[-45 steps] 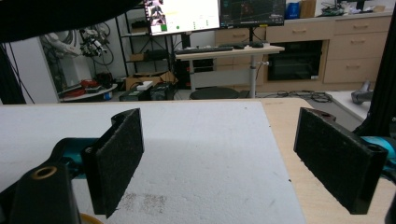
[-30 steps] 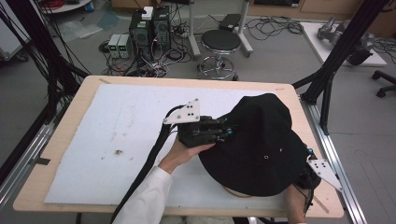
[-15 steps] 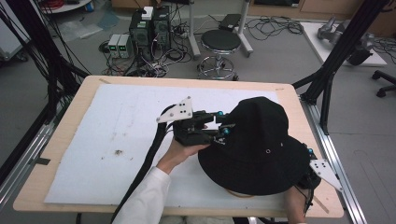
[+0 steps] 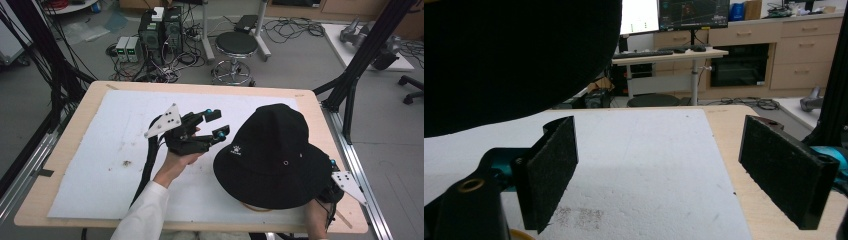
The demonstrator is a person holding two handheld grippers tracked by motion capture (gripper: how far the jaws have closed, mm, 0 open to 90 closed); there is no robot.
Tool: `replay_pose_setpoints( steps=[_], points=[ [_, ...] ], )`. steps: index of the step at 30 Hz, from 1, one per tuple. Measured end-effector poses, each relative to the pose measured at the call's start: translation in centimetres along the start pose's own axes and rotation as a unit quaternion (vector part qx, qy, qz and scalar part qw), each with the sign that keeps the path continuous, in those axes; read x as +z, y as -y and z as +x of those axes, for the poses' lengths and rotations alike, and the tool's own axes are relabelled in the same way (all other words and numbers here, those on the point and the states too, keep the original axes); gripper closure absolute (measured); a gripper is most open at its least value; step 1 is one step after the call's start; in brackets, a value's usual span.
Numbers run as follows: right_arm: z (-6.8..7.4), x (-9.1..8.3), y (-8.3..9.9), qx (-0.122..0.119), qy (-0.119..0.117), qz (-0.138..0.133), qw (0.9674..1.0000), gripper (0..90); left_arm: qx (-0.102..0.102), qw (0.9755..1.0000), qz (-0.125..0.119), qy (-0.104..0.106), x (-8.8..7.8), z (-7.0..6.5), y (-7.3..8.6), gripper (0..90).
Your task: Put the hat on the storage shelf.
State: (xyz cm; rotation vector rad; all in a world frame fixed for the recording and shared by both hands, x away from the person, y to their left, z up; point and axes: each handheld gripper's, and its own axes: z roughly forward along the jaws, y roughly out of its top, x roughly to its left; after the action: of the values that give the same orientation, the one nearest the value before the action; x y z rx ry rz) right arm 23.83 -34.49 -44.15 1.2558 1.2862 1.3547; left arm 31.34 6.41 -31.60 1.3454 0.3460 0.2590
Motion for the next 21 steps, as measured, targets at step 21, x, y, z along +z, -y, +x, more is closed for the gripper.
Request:
replay_pose_setpoints(
  steps=[21],
  points=[
    [0.1,-0.1,0.0,-0.002,0.002,0.002,1.0000,15.1,-0.004,0.9877,-0.052,-0.148,-8.4,3.0,0.6,40.7]
  ],
)
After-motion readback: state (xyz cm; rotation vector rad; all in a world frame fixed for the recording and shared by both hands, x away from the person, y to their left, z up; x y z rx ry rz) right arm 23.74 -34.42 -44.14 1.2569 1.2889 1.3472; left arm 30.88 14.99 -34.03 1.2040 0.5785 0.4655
